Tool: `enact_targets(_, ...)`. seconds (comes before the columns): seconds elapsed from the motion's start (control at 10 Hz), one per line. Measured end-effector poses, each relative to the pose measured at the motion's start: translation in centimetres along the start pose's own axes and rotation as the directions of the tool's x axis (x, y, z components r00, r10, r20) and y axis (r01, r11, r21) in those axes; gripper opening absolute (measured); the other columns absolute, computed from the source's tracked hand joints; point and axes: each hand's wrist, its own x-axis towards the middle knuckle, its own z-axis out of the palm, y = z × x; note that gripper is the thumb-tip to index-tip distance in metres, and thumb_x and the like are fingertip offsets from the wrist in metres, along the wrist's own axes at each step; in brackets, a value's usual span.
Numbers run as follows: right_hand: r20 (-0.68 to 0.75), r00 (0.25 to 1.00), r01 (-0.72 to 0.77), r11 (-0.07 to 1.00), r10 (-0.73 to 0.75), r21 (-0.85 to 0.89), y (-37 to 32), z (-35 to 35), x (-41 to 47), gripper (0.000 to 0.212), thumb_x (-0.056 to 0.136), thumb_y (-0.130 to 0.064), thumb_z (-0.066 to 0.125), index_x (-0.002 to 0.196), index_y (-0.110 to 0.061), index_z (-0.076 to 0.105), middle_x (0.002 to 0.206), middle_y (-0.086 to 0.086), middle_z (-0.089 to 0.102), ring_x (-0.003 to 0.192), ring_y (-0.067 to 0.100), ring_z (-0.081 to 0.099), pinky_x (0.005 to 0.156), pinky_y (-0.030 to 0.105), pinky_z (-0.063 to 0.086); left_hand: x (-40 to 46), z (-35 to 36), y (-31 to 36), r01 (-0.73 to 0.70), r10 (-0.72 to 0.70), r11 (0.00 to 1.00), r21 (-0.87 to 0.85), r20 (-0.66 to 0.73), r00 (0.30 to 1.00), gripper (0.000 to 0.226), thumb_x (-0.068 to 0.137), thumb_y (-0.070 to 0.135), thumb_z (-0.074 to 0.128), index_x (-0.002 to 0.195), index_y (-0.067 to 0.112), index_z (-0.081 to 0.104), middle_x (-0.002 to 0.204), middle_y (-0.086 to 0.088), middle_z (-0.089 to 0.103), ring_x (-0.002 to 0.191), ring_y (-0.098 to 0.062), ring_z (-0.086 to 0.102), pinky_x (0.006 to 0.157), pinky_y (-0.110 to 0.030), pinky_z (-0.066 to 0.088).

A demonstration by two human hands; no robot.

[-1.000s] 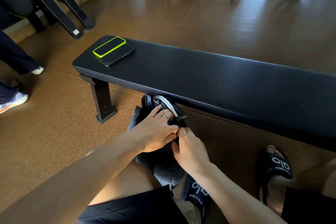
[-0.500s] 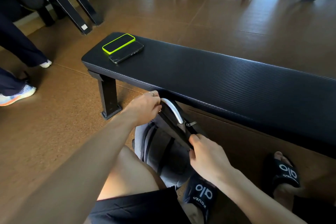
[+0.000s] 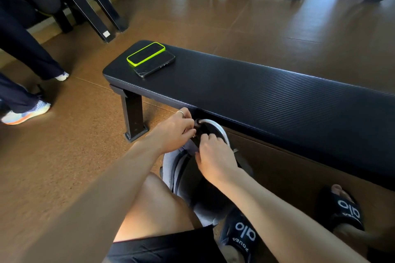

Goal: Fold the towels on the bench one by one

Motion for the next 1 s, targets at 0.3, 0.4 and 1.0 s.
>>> enact_targets(0.3, 0.105, 0.984, 0.140, 0.990, -0.142, 0.020, 2.3, -0.3, -1.3, 0.019, 0.104, -0.031, 0.044, 0.119, -0.022, 0.053, 0.094, -0.005, 0.057, 0.075, 0.018, 0.062, 0.062, 0.033, 0.052, 1.4, 2.1, -7.2, 0.492, -0.547, 0.796, -0.352, -0.071, 0.834, 0.028, 0.103, 0.025, 0.053, 0.103, 0.000, 0.065, 0.108, -0.018, 0.063, 0.096, -0.034, 0.060, 0.078, -0.034, 0.045)
enact_targets(0.4, 0.096, 0.979, 0.180, 0.983, -0.182, 0.027, 2.9, -0.4, -2.1, 0.022, 0.105, -0.032, 0.042, 0.121, -0.022, 0.053, 0.094, -0.006, 0.057, 0.074, 0.015, 0.062, 0.063, 0.032, 0.053, 1.6, 3.6, -8.6, 0.623, -0.691, 0.588, -0.516, 0.081, 0.719, 0.029, 0.104, 0.021, 0.053, 0.114, -0.004, 0.065, 0.111, -0.028, 0.068, 0.098, -0.038, 0.068, 0.086, -0.047, 0.058)
enact_targets(1.0, 0.142, 0.984, 0.081, 0.979, -0.109, 0.188, 5.5, -3.5, -2.3, 0.024, 0.100, -0.028, 0.053, 0.123, -0.022, 0.058, 0.109, -0.004, 0.062, 0.088, 0.018, 0.062, 0.075, 0.035, 0.052, 2.5, 1.5, -5.7, 0.629, -0.664, 0.740, -0.236, -0.111, 0.739, 0.041, 0.096, 0.018, 0.055, 0.135, 0.011, 0.045, 0.116, -0.016, 0.062, 0.087, -0.030, 0.064, 0.067, -0.037, 0.054)
